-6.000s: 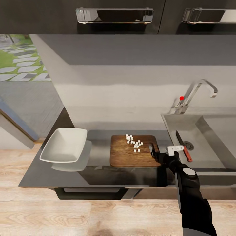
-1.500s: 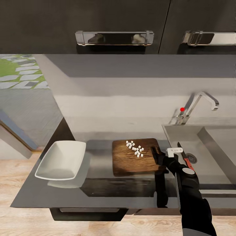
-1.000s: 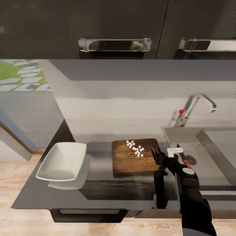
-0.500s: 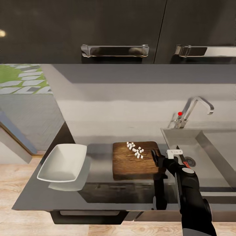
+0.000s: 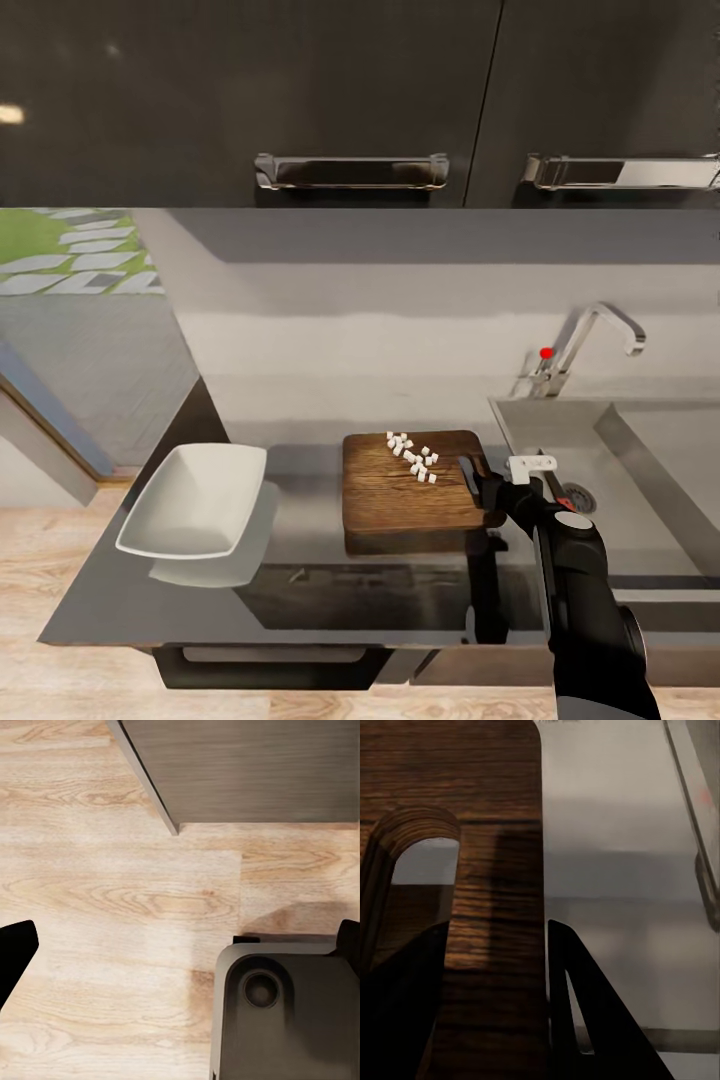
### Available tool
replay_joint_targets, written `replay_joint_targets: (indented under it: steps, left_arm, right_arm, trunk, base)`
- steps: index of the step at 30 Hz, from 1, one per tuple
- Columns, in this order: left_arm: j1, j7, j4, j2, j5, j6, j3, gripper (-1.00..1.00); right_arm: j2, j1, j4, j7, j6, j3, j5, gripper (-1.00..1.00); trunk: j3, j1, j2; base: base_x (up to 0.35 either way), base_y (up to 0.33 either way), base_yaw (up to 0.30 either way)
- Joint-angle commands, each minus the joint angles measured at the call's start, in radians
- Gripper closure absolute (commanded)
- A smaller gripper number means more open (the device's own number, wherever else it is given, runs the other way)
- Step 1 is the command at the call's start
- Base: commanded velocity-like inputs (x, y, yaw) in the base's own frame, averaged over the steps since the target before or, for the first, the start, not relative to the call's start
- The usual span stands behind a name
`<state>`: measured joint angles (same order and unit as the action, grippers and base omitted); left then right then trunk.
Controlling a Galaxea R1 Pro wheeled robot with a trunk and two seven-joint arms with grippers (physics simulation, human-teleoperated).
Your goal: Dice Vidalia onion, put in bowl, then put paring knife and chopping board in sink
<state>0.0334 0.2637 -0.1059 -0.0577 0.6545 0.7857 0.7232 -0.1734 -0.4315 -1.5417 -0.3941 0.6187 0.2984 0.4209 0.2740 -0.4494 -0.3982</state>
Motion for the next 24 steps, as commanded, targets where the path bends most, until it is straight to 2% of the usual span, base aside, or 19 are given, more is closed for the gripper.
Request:
replay_joint_targets:
  steps: [1,24]
  left_arm:
    - [0.000,0.009,-0.001,-0.001,0.000,0.000,0.008,-1.00]
    - [0.000,0.009,-0.001,-0.001,0.000,0.001,0.008,-1.00]
  right_arm:
    - [-0.001,-0.001,-0.001,-0.010,0.003,0.002,0.010,1.00]
    - [-0.001,-0.001,-0.002,-0.011,0.003,0.002,0.010,1.00]
  trunk:
    - [0.000,-0.001,-0.002]
    - [-0.036,-0.001,-0.002]
  base:
    - [0.000,0.000,0.000]
    - [0.000,0.000,0.000]
